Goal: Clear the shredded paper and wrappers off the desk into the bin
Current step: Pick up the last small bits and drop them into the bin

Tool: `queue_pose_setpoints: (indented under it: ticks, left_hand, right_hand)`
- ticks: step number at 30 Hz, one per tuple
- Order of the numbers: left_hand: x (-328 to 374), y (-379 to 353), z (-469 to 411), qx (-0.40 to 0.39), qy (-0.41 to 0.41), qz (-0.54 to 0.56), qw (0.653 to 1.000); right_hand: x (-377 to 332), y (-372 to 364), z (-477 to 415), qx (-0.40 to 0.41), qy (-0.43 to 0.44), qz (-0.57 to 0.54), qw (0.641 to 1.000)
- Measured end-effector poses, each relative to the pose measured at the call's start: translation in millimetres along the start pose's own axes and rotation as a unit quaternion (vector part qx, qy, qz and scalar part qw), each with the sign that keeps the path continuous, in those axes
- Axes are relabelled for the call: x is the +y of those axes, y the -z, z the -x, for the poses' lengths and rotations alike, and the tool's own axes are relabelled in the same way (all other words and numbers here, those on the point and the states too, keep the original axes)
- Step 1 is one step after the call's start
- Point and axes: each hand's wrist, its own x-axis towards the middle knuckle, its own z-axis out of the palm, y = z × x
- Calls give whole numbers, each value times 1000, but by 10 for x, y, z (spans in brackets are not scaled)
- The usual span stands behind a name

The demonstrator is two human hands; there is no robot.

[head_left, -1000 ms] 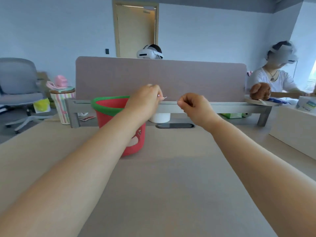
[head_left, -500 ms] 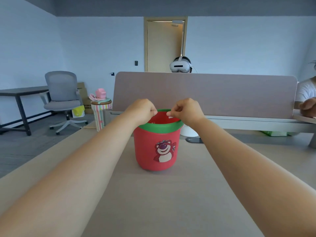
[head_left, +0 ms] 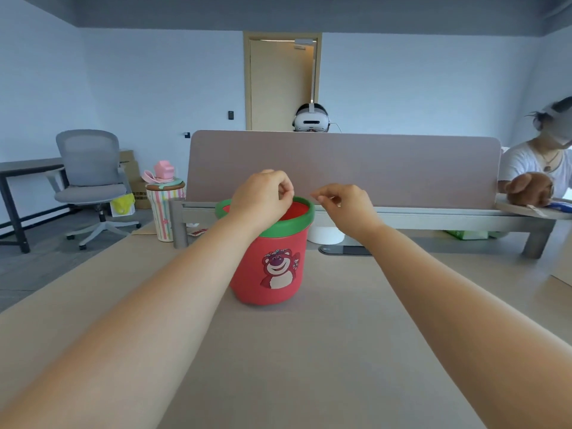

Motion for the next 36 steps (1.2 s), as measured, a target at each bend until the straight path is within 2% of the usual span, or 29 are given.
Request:
queue_pose_setpoints:
  ticks: [3, 6, 12, 16, 20, 24, 36]
  left_hand:
    - [253, -188, 66, 10, -59, 34, 998]
    - [519, -519, 174, -17, -107, 58, 992]
    - [968, -1388, 554, -182, -161, 98, 965]
    - [1110, -1809, 783, -309, -175, 67, 933]
    - [1148, -2097, 975, -381, -182, 40, 906]
    - [1131, -2258, 1158, -362, -179, 43, 914]
    - [1124, -2255, 1182, -337, -169, 74, 923]
  right_hand:
    - [210, 269, 238, 25, -20, 12, 999]
    - [518, 590, 547, 41, -57, 31, 997]
    - [1201, 1219, 1357, 38, -176, 123, 976]
    - [1513, 1468, 1807, 16, -257, 145, 955]
    - [1695, 1494, 2080, -13, -308, 154, 939]
    - [1769, 1327, 2196, -54, -307, 142, 940]
    - [1785, 1221, 2077, -109, -303, 186, 928]
